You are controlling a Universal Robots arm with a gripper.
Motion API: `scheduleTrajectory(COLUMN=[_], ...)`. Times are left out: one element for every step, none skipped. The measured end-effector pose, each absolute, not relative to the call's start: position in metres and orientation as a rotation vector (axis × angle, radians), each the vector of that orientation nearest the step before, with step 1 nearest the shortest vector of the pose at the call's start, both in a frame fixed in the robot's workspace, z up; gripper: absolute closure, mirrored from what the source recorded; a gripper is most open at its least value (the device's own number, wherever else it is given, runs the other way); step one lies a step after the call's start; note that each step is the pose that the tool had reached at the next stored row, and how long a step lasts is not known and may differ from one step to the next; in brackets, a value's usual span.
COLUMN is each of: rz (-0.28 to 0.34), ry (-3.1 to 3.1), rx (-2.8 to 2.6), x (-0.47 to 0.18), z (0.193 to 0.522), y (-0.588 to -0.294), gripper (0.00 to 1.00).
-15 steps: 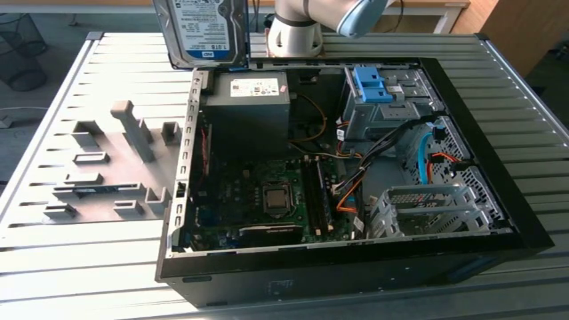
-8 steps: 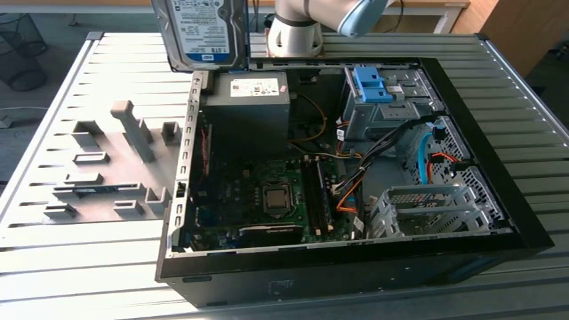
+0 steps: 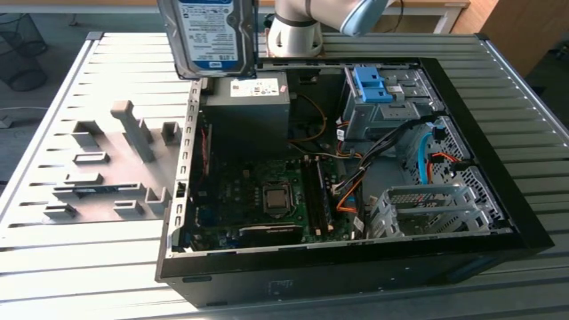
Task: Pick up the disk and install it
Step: 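Pick up the disk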
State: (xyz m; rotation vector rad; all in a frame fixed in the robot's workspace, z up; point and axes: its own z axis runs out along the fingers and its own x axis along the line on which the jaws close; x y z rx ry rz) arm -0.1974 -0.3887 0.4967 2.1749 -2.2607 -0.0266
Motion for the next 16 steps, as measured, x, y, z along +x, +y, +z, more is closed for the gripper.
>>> scheduleTrajectory(rz=[-0.024,-0.022,-0.020,-0.018,-0.017,-0.017,-0.017,-0.016,-0.016,-0.015,-0.014,-0.014,-0.014,-0.014,-0.014,-0.014], ry=[-2.262,-2.263,-2.264,-2.265,-2.265,-2.265,-2.266,-2.266,-2.266,-2.266,-2.267,-2.267,-2.267,-2.267,-2.267,-2.267], rx=[2.176,2.177,2.178,2.179,2.179,2.179,2.180,2.180,2.180,2.180,2.181,2.181,2.181,2.181,2.181,2.181], x=[-0.193,-0.189,-0.185,-0.180,-0.175,-0.171,-0.166,-0.162,-0.157,-0.153,-0.150,-0.149,-0.149,-0.149,-0.149,-0.149], z=[0.496,0.496,0.495,0.494,0.493,0.492,0.490,0.489,0.488,0.487,0.487,0.486,0.486,0.486,0.486,0.486], y=[-0.389,-0.389,-0.389,-0.389,-0.389,-0.389,-0.389,-0.389,-0.389,-0.389,-0.389,-0.389,-0.390,-0.392,-0.395,-0.398], gripper=[0.63,0.63,0.63,0.63,0.63,0.63,0.63,0.63,0.63,0.63,0.63,0.63,0.63,0.63,0.63,0.63])
